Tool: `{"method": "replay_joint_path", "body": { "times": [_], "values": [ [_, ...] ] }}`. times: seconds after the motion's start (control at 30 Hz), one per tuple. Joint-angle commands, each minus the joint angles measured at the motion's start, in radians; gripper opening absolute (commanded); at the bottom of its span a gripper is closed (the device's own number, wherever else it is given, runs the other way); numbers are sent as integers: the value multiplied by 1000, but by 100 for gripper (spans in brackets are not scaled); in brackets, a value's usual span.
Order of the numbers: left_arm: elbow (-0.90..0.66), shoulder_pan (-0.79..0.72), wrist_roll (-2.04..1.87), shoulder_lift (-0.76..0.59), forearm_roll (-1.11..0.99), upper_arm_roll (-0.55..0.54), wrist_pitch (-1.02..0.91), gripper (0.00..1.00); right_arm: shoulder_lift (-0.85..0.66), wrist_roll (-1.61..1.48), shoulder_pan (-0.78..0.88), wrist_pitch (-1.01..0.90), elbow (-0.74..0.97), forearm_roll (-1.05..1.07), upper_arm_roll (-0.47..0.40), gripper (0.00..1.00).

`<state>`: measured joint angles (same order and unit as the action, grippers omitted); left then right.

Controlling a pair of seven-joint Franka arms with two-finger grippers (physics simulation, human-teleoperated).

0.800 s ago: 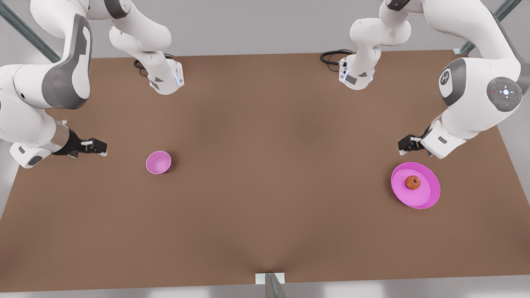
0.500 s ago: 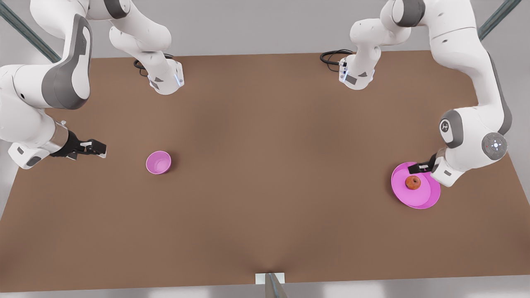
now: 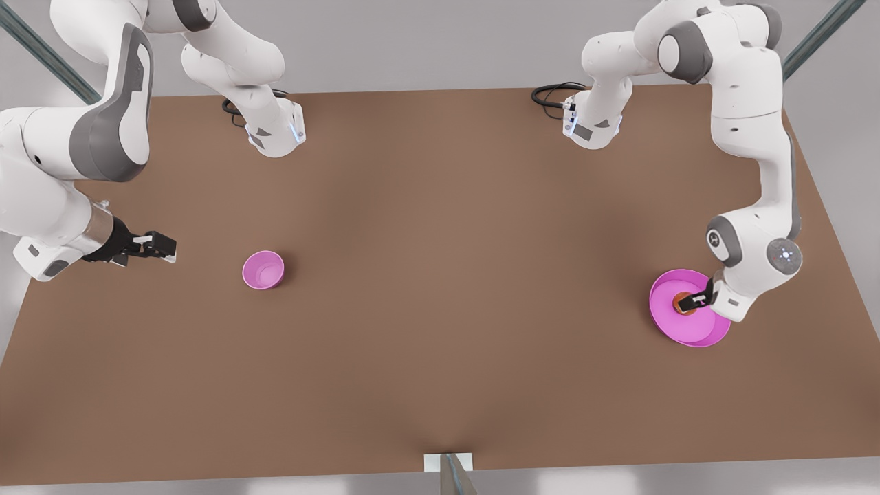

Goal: Use the left arm to pick up the apple from the plate, transfer it to the gripper of the right arm, and then use the right arm to place it into the bowl

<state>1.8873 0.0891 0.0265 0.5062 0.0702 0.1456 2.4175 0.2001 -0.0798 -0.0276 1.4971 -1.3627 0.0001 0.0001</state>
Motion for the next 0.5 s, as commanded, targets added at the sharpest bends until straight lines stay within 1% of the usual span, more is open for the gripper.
{"method": "replay_joint_path", "body": {
  "times": [0.0, 0.27, 0.47],
  "values": [
    [12, 4, 27, 12, 0, 0, 51, 100, -1, -8, 0, 0, 0, 1, 0, 100],
    [32, 6, 27, 61, 0, 0, 52, 100, -1, -8, -2, 0, 0, 1, 0, 100],
    [30, 12, 27, 95, 0, 0, 89, 100, -1, -8, -2, 0, 0, 0, 0, 100]
  ]
}}
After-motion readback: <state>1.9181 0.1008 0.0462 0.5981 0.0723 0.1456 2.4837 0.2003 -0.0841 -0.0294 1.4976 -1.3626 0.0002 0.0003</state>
